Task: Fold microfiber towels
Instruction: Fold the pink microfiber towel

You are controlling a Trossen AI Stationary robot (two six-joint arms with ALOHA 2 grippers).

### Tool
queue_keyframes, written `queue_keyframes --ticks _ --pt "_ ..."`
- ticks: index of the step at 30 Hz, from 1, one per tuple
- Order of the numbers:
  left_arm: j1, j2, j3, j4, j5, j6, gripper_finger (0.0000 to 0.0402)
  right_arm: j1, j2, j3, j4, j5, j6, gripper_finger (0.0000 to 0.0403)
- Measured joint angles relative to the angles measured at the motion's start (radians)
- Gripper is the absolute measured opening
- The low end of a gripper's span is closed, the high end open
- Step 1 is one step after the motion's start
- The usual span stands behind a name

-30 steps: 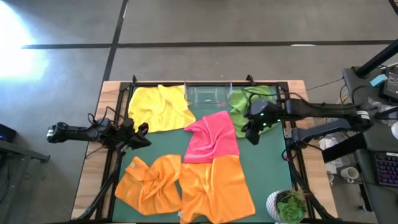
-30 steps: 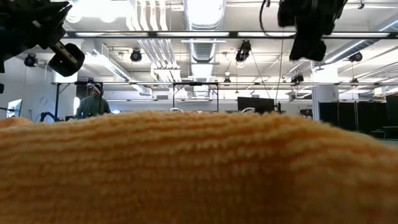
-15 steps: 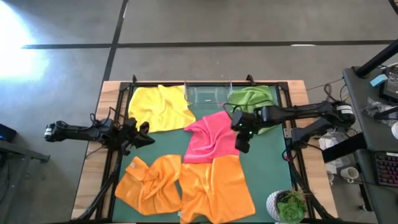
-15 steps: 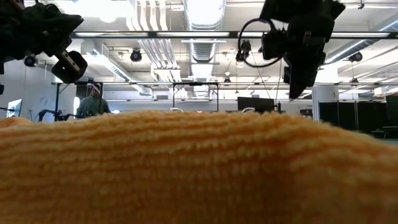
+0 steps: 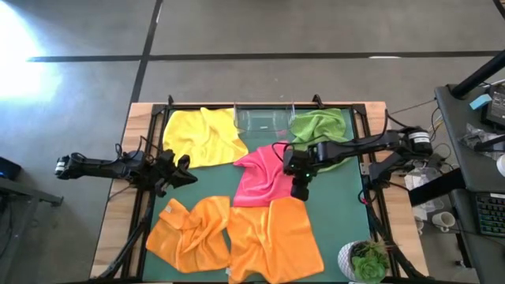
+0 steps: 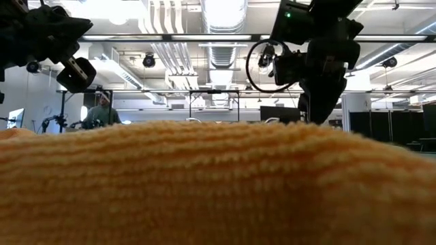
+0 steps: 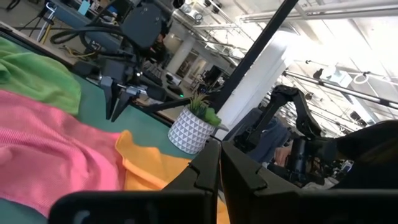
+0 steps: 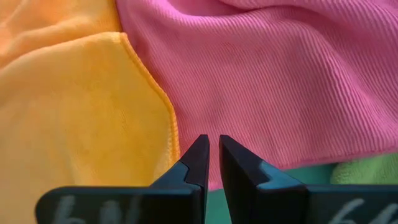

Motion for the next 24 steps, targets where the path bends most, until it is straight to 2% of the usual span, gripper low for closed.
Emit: queue_keyframes --ticks 12,24 --pt "0.000 0.000 0.000 -0.003 -0.002 0.000 0.0000 0.000 0.018 0.000 0.030 0.000 -0.080 0.0039" --pt "0.000 0.002 0.000 -0.001 -0.002 0.001 0.0000 0.000 0.176 0.000 0.106 -0.004 -0.143 0.0039"
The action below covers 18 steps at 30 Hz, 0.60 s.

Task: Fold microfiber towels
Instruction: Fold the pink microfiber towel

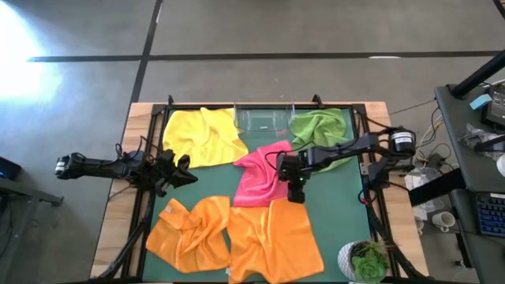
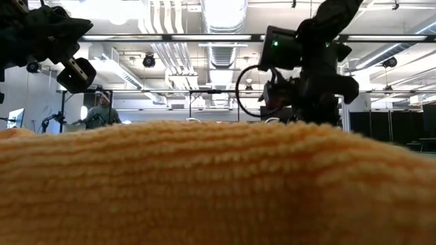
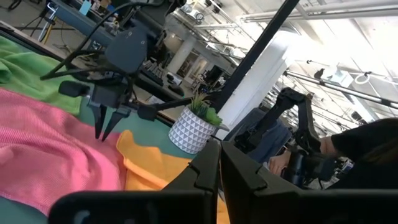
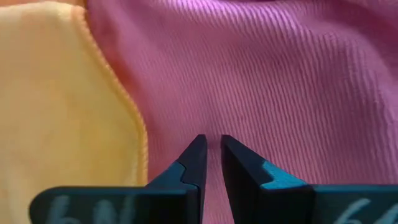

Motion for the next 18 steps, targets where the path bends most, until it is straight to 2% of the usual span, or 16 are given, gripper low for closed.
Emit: queue_keyframes --ticks 8,15,18 --pt "0.000 0.001 0.000 -0.001 -0.011 0.000 0.0000 -0.014 0.043 0.002 0.032 0.045 0.063 0.0038" --pt "0.000 0.002 0.000 -0.003 -0.016 0.001 0.0000 -0.068 0.035 0.011 0.083 0.261 0.197 0.0038" --pt "0.000 0.002 0.000 -0.002 -0.016 0.001 0.0000 -0.092 0.037 0.025 0.079 0.311 0.224 0.0038"
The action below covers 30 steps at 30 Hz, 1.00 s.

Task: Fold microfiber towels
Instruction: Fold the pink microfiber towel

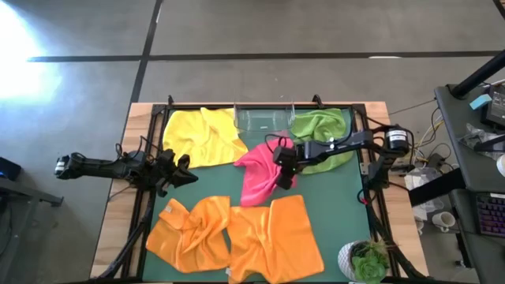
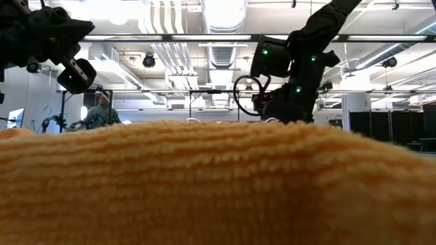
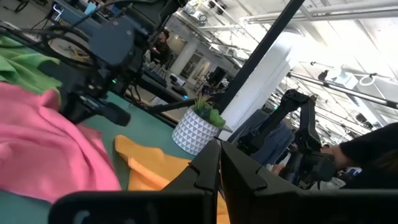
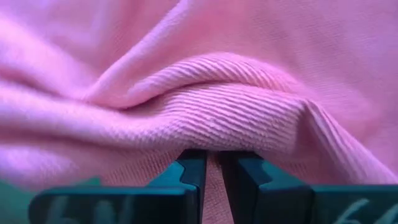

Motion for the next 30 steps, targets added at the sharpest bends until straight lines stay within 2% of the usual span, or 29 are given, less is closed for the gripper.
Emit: queue_keyframes --ticks 4,12,17,23,27,30 --pt "0.000 0.004 0.000 0.003 0.000 0.000 0.0000 -0.008 -0.003 0.025 -0.027 -0.010 -0.008 0.0038" --pt "0.000 0.016 0.000 0.004 -0.038 0.000 0.0001 -0.007 -0.008 0.115 -0.188 -0.019 -0.013 0.0038" --pt "0.000 0.020 0.000 0.003 -0.083 -0.019 0.0028 -0.006 -0.037 0.191 -0.337 -0.018 -0.023 0.0038" --pt "0.000 0.048 0.000 -0.001 -0.160 -0.181 0.0086 -0.006 -0.160 0.211 -0.377 -0.016 -0.026 0.0038" --pt "0.000 0.080 0.004 0.007 -0.177 -0.180 0.0099 -0.004 -0.274 0.184 -0.378 -0.017 -0.012 0.0038" --pt "0.000 0.122 0.039 0.008 -0.197 -0.105 0.0099 -0.004 -0.360 0.159 -0.373 -0.017 -0.011 0.0038"
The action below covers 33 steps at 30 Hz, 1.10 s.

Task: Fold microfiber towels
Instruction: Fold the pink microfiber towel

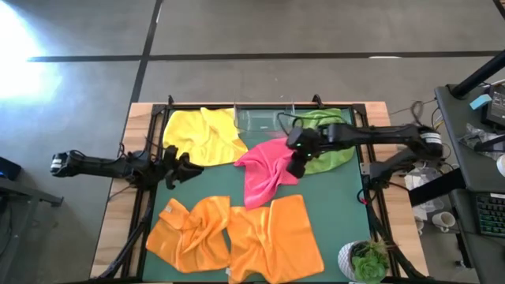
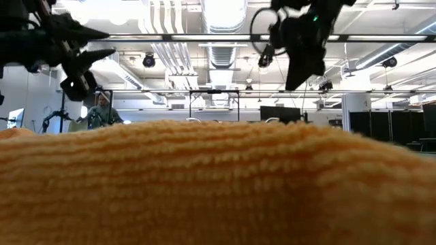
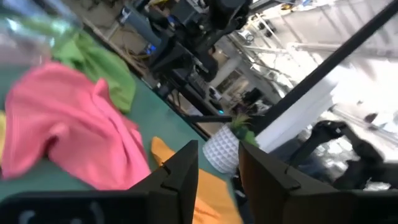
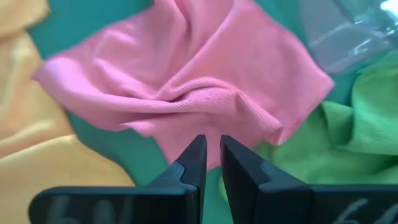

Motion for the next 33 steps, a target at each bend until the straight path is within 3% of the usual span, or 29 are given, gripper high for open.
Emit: queue_keyframes --ticks 7,16,24,33 --pt "0.000 0.169 0.145 0.005 0.000 0.203 0.0099 0.000 -0.140 -0.064 0.049 0.000 0.000 0.0038" --pt "0.000 0.520 0.361 -0.032 0.000 0.418 0.0099 0.000 -0.203 -0.097 0.044 0.000 -0.031 0.0038" --pt "-0.001 0.808 0.543 -0.134 0.044 0.454 0.0099 0.000 -0.208 -0.098 0.028 -0.001 -0.098 0.0038" --pt "-0.019 1.011 0.676 -0.189 0.091 0.454 0.0099 0.000 -0.208 -0.098 0.005 -0.001 -0.134 0.0038"
